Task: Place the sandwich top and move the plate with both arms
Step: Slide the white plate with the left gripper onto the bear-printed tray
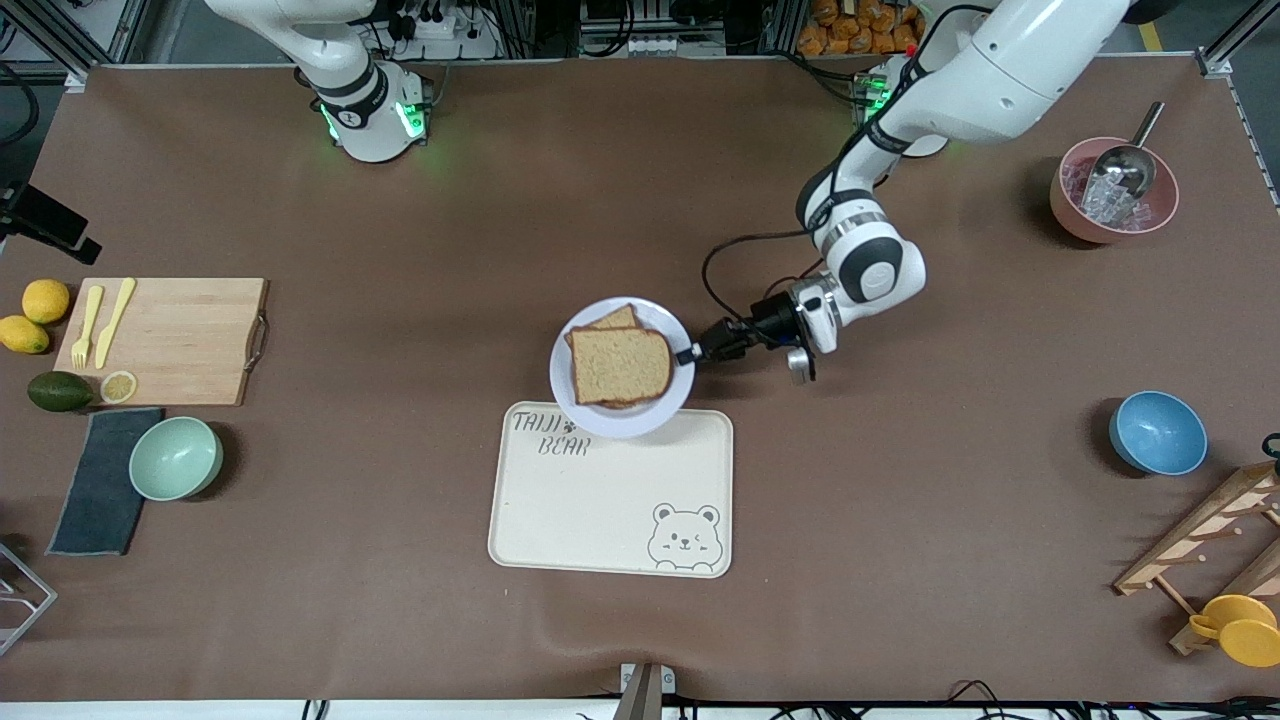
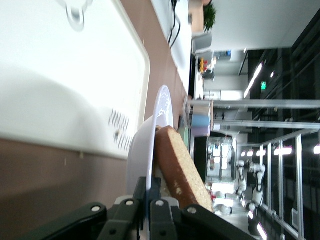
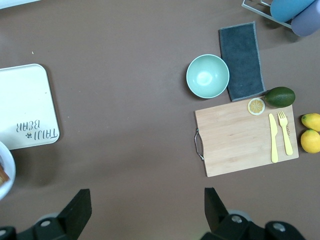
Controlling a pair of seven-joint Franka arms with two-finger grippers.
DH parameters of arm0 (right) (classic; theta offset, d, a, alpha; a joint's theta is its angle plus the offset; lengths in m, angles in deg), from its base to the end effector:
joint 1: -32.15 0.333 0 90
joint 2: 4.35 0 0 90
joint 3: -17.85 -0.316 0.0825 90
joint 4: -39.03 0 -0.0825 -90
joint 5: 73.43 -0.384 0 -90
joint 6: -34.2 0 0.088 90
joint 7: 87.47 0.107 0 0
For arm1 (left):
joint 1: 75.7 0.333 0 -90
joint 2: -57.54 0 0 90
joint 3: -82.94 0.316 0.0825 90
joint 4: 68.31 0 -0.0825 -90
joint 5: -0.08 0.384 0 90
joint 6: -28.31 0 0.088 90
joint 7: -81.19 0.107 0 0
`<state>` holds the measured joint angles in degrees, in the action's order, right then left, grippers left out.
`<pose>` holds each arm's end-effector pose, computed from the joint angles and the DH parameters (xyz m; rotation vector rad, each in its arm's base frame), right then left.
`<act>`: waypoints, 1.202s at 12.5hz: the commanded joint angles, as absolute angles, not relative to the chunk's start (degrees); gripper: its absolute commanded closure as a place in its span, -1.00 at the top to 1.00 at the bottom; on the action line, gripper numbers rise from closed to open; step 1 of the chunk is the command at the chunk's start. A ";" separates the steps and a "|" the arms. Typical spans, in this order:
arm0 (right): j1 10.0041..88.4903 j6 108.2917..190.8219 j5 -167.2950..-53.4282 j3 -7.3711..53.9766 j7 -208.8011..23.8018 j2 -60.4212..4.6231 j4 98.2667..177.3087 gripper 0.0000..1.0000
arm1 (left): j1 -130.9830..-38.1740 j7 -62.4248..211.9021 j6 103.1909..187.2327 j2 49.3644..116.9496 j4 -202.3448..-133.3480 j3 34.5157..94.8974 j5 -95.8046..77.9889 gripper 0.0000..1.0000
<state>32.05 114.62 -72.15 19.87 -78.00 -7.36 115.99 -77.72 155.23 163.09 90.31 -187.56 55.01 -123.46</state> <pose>0.5511 -0.0224 0.6861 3.1017 -0.3207 0.0147 0.4930 -0.3004 0.1752 1.7916 0.3071 0.2555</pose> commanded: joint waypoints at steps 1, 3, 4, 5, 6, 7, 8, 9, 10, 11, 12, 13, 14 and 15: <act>31.09 114.18 -70.97 19.00 -78.50 -6.81 115.93 1.00 | -75.71 157.39 161.82 94.00 -182.15 54.20 -125.86 -1.00; 31.09 114.18 -70.97 19.08 -78.50 -6.81 115.93 1.00 | -76.49 157.48 161.91 97.42 -177.23 54.20 -128.05 -1.00; 31.09 114.09 -70.88 19.08 -78.15 -6.81 115.93 1.00 | -76.93 157.57 161.99 99.44 -174.60 54.29 -128.23 -1.00; 31.09 114.18 -70.79 19.08 -77.98 -6.98 115.93 1.00 | -77.28 157.83 162.34 101.20 -172.13 54.29 -128.32 -1.00; 31.01 114.09 -70.79 19.08 -78.15 -6.98 115.93 1.00 | -78.24 157.83 162.95 103.13 -169.67 54.29 -128.41 -1.00; 30.83 114.09 -70.79 19.00 -78.15 -6.98 115.93 1.00 | -79.91 157.83 164.96 105.33 -167.21 54.55 -128.24 -1.00; 30.74 114.09 -70.88 18.91 -77.98 -6.98 115.93 1.00 | -82.10 157.83 166.98 106.91 -164.23 56.30 -128.24 -1.00; 30.74 114.01 -70.88 18.73 -77.80 -6.98 116.02 1.00 | -84.64 157.74 167.96 107.89 -162.37 58.58 -128.76 -1.00; 30.74 114.00 -70.88 18.73 -77.80 -6.98 116.11 1.00 | -86.67 157.74 167.97 108.77 -161.05 60.77 -130.50 -1.00; 30.66 114.00 -70.88 18.82 -77.89 -6.98 116.11 1.00 | -88.60 157.74 167.97 109.82 -159.38 62.88 -131.57 -1.00; 30.65 114.00 -70.88 18.73 -77.89 -6.90 116.20 1.00 | -89.93 157.74 167.97 110.87 -157.97 64.21 -132.53 -1.00; 30.65 113.74 -70.88 18.82 -77.89 -6.90 116.20 1.00 | -90.38 157.74 167.97 111.67 -156.91 64.57 -133.06 -1.00; 30.65 113.65 -70.88 18.82 -77.80 -6.90 116.20 1.00 | -90.38 157.74 167.97 112.37 -156.29 64.66 -133.07 -1.00; 30.65 113.65 -70.88 18.82 -77.80 -6.98 116.11 1.00 | -90.47 157.83 167.97 113.25 -155.24 64.66 -133.07 -1.00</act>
<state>31.63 114.20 -71.95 19.85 -77.99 -7.37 116.09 -89.83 156.08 167.70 111.33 -158.74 64.46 -130.70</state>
